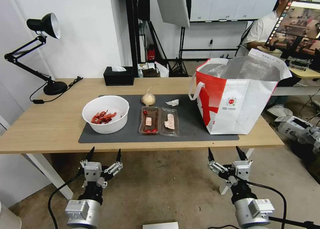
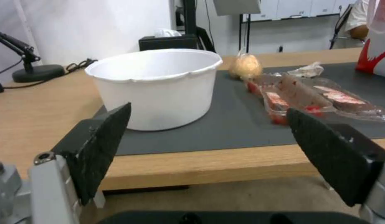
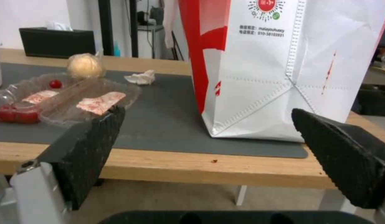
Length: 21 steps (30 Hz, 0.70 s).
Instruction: Pick up the trash from the table and place it into the takeout bag.
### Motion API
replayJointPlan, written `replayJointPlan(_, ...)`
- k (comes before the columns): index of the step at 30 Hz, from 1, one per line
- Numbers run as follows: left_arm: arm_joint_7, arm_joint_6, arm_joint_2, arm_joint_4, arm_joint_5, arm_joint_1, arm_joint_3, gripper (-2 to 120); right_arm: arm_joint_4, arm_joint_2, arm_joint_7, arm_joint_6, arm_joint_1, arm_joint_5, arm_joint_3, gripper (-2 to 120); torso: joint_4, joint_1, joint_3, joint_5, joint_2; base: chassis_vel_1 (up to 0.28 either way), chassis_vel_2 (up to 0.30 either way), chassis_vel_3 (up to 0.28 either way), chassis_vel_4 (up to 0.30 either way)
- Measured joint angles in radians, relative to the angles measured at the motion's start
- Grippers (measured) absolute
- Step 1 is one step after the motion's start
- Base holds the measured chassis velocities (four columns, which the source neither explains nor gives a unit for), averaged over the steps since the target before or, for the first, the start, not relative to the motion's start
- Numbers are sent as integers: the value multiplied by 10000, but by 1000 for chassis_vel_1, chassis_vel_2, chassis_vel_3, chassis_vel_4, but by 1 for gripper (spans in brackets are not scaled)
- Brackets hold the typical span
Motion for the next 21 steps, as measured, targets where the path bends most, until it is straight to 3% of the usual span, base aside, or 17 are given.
replayJointPlan(21, 0, 0, 0, 0, 0, 0, 0, 100, 0, 0, 0, 0, 0, 0, 0, 100, -1, 0, 0, 0, 0, 0, 0, 0, 0)
